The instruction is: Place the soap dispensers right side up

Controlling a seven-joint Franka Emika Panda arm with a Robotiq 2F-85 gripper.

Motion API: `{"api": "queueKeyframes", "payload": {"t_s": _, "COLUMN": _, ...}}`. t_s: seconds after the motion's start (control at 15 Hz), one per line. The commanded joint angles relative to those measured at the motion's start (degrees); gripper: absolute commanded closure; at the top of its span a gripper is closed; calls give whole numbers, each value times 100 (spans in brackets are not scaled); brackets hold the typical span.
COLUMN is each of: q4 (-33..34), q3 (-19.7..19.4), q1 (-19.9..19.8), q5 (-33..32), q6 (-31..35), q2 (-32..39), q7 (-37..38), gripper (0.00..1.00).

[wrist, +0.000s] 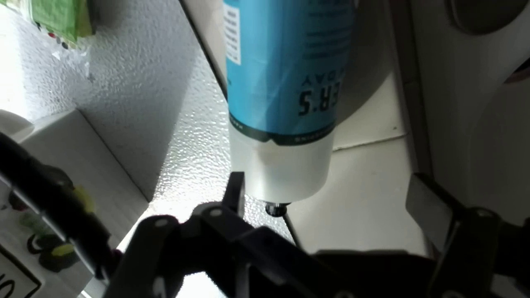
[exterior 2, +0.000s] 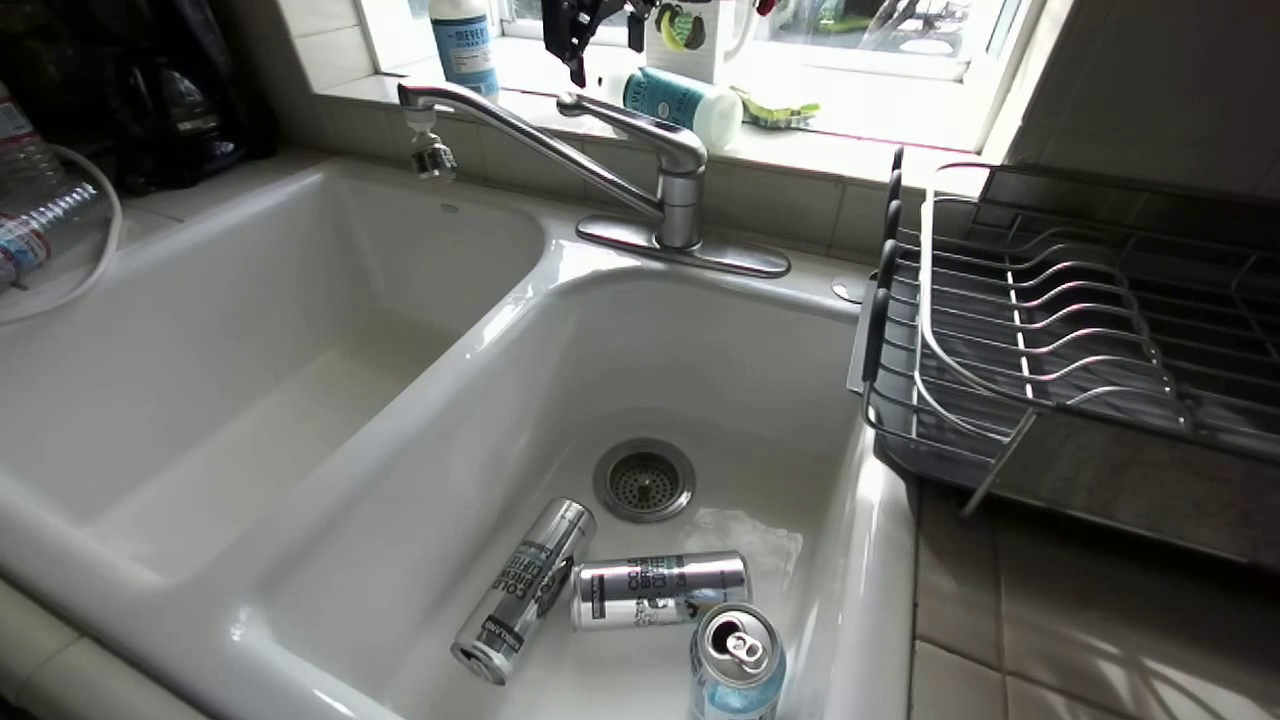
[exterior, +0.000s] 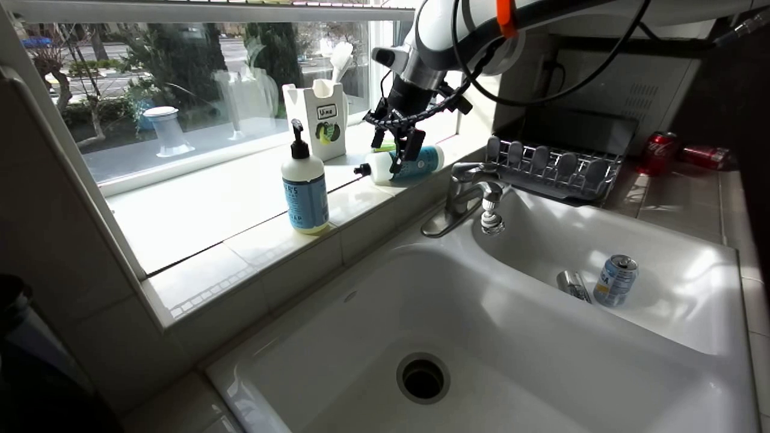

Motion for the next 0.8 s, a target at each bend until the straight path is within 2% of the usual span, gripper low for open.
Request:
{"api": "queueKeyframes", "payload": {"t_s": 0.0, "q4": 126, "q3": -37, "q1": 38, "q5": -402, "q6": -86, "q2": 130, "q7": 107, "gripper": 0}}
{"api": "queueKeyframes", "payload": {"t_s": 0.6, "q4": 396, "q3": 10, "q1": -23, "q5": -444, "q6": -457, "q2": 422, "q7": 38, "gripper": 0}}
{"api": "queueKeyframes", "payload": {"t_s": 0.67, "q4": 427, "q3": 12, "q1": -28, "q5": -441, "q6": -506, "q2": 450, "q7": 30, "gripper": 25}}
{"api": "queueKeyframes", "payload": {"t_s": 0.73, "q4": 450, "q3": 5, "q1": -24, "q5": -457, "q6": -515, "q2": 476, "q7": 39, "gripper": 27}}
